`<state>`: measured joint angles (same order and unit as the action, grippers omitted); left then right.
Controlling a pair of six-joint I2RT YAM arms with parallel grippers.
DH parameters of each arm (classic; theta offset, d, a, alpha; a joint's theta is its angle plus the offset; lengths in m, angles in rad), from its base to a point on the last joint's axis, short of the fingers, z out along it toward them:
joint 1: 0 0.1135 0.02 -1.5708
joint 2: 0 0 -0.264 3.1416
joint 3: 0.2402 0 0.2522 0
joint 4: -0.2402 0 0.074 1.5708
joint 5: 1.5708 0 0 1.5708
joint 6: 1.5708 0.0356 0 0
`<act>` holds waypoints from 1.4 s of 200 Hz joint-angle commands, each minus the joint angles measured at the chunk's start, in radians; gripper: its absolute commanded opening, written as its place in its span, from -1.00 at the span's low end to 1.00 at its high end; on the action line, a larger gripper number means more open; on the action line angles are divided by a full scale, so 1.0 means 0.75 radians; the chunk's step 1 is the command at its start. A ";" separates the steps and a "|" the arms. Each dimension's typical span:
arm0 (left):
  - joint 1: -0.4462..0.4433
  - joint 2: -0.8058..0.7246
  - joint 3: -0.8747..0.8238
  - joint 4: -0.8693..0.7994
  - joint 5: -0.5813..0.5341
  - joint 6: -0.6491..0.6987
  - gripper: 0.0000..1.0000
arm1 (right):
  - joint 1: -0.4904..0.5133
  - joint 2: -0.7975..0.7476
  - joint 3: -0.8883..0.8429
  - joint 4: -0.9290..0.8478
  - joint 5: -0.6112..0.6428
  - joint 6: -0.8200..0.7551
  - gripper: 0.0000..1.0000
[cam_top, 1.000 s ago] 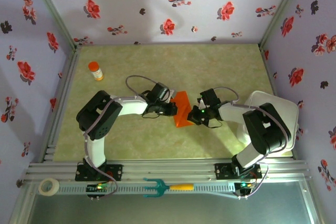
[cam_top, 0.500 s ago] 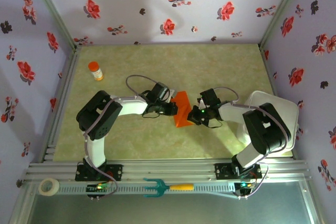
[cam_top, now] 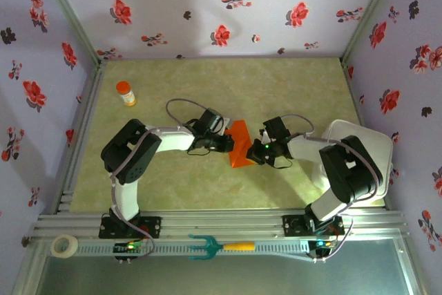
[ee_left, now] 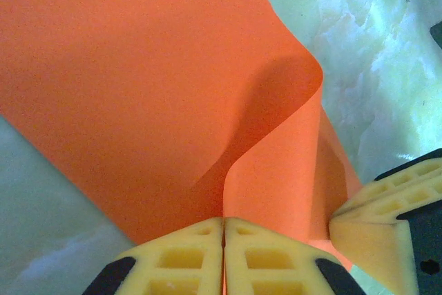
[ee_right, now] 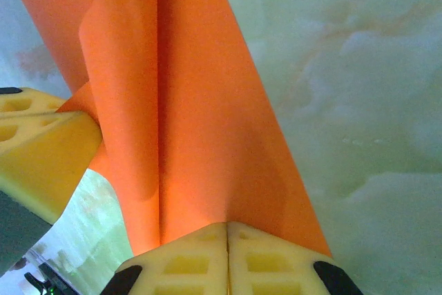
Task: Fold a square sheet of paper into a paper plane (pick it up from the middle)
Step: Fold the triangle a second time at the center of the table.
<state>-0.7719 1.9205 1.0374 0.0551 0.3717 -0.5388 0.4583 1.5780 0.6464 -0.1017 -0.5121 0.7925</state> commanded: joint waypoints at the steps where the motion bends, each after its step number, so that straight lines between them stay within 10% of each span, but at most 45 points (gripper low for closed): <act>1: 0.002 0.030 0.032 0.023 0.020 0.031 -0.80 | 0.005 0.034 -0.001 -0.073 0.055 -0.019 -0.82; 280: 0.007 0.102 0.039 -0.022 0.045 0.034 -0.84 | 0.001 0.135 0.144 0.266 -0.123 0.203 -0.88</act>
<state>-0.7719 1.9591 1.0607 0.0765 0.4057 -0.5381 0.4484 1.6421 0.7258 0.0834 -0.5877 0.9283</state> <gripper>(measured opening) 0.084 0.060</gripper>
